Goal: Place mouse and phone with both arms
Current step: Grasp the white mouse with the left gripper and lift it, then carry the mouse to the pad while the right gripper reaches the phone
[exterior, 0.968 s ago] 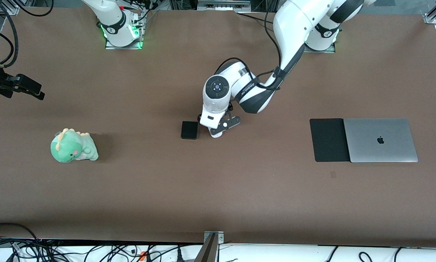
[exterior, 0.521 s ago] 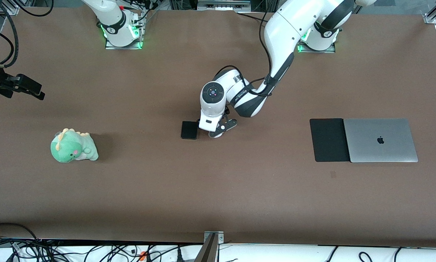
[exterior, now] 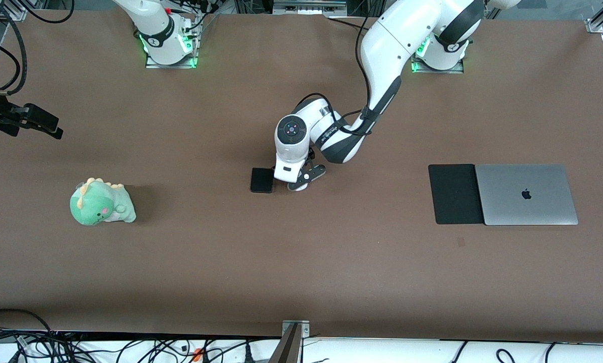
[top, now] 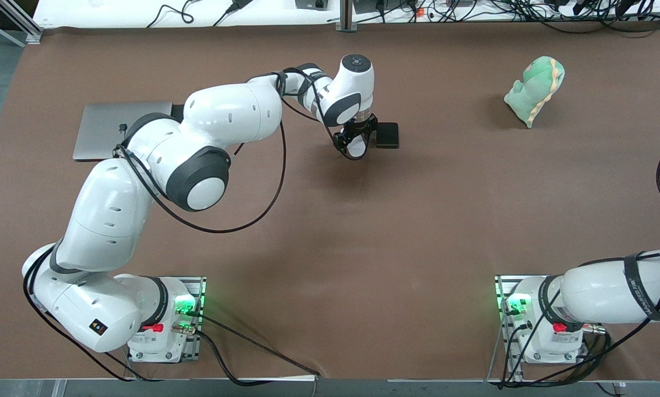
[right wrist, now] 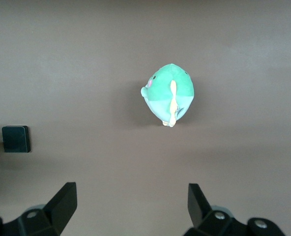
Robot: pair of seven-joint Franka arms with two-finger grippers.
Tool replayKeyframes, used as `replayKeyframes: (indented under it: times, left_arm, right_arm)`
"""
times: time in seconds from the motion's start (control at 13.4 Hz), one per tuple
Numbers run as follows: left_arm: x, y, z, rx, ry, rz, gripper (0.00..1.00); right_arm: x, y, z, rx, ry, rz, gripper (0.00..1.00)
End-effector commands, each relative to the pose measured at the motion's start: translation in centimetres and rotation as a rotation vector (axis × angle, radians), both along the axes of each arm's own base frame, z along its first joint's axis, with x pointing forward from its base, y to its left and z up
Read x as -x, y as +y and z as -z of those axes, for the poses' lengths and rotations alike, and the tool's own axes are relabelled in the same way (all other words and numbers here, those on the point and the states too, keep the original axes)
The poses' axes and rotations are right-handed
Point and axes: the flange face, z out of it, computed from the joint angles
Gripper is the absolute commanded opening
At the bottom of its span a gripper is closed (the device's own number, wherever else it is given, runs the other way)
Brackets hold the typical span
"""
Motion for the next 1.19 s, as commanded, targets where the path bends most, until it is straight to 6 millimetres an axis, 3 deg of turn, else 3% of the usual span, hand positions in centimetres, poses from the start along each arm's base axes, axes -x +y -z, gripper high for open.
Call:
replayKeyframes:
  times: [0.0,0.07,0.22,0.45,0.67,0.97,1.12]
  left_arm:
    - [-1.2,0.0,-1.0,-0.001,-0.038,0.002,0.28]
    - [-1.8,0.5,-1.2,-0.001,-0.043,-0.005,0.21]
    - [-4.3,2.8,-2.7,0.014,-0.061,0.015,0.19]
    - [-6.6,8.2,-5.4,0.003,-0.043,0.146,0.17]
    - [-8.2,15.9,-6.4,-0.014,-0.021,0.298,0.16]
    - [-9.6,28.7,-6.9,-0.01,0.039,0.523,0.15]
    - [-9.1,33.9,-6.4,-0.01,0.107,0.587,0.16]
  right_arm:
    - [0.0,0.0,-0.3,-0.004,0.004,-0.011,1.0]
    - [-0.1,0.0,-0.2,-0.004,0.008,-0.012,1.0]
    - [-0.2,0.0,0.1,-0.004,0.012,-0.011,1.0]
    - [-0.2,1.1,0.8,-0.004,0.043,-0.025,1.0]
    - [-0.5,3.3,1.9,-0.003,0.069,-0.043,1.0]
    - [-2.3,8.5,5.4,-0.072,0.092,-0.047,1.0]
    - [-2.9,12.0,7.1,-0.064,0.086,-0.03,1.0]
